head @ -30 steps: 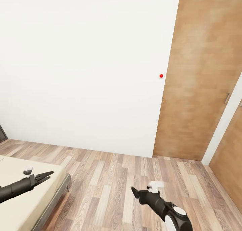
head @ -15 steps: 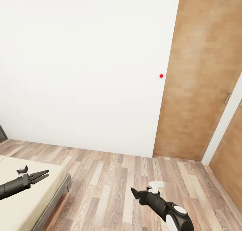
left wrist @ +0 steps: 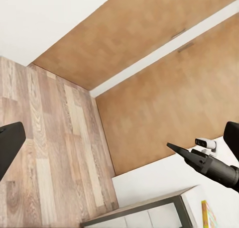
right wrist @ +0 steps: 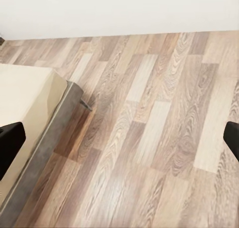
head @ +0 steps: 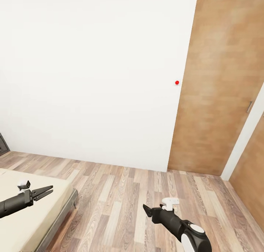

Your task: Put all the toys in the child's room - the three board games (two on the bed and one on the table), the two jigsaw puzzles on the table, and the tennis ball on the table - inside the toy box on the table in the child's room.

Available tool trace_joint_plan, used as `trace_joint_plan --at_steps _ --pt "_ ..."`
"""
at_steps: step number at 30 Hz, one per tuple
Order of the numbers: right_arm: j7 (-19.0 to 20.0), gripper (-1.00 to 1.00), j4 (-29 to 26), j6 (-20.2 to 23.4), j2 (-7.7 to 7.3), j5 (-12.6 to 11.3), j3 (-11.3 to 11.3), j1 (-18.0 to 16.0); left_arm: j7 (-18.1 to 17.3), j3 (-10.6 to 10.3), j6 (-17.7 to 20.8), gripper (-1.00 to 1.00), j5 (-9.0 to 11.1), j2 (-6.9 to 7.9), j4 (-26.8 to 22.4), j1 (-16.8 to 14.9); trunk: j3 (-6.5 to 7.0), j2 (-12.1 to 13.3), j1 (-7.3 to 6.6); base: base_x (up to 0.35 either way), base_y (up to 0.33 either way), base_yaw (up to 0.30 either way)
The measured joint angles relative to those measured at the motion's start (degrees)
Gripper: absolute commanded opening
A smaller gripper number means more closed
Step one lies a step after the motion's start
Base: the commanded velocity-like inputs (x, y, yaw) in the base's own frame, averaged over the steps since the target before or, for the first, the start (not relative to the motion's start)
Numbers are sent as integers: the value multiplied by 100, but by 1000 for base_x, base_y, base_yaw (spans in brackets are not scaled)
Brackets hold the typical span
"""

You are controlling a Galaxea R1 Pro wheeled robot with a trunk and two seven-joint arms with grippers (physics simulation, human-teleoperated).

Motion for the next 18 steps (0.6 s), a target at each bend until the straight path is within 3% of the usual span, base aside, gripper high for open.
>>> trace_joint_plan --at_steps 10,18 --pt "0 100 -1 20 11 -4 29 0 2 -6 -5 100 -1 1 0 2 -57 1 0 10 -11 169" --pt "0 100 7 26 9 -10 0 0 17 -3 -2 100 -4 2 1 3 -112 1 -2 127 -98 181"
